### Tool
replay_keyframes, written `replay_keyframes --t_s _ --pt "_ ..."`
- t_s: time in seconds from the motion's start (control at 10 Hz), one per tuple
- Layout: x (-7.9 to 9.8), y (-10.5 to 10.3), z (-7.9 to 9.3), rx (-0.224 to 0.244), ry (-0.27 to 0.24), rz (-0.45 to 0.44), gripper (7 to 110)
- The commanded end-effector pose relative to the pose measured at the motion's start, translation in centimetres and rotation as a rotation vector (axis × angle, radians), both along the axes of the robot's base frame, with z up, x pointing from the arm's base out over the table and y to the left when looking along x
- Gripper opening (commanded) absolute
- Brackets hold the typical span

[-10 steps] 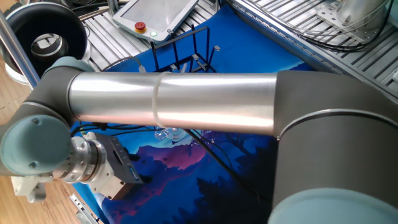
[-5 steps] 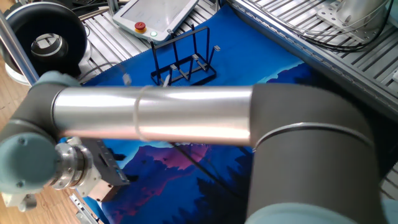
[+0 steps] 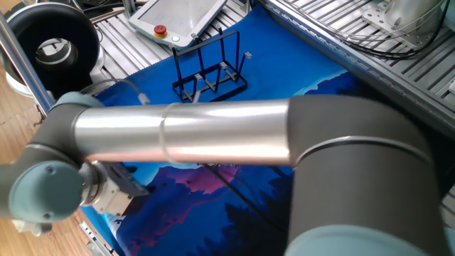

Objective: Put the cup on the cup rack

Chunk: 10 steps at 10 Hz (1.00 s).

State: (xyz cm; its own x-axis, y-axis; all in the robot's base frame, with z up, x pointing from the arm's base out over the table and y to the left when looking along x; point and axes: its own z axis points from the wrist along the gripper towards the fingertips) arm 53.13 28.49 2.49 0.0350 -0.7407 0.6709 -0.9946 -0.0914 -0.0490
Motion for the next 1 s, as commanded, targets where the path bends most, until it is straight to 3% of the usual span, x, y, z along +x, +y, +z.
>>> replay_keyframes --t_s 0.0,0.2,0.4,0.6,0.7,0.9 --pt "-0.4 -2.3 0.9 -0.010 0.013 -0.005 66" --pt "-0.8 -1.8 -0.1 0.039 0.080 0.043 66" --pt "-0.9 -2.6 0.1 0.043 0.106 0.084 66" --pt "-1.0 -2.4 -0.3 0.066 0.105 0.075 66" --pt "-0.8 -3.1 0.1 0.043 0.080 0.057 66" --pt "-1.4 -2.7 -0.5 0.083 0.080 0.024 66"
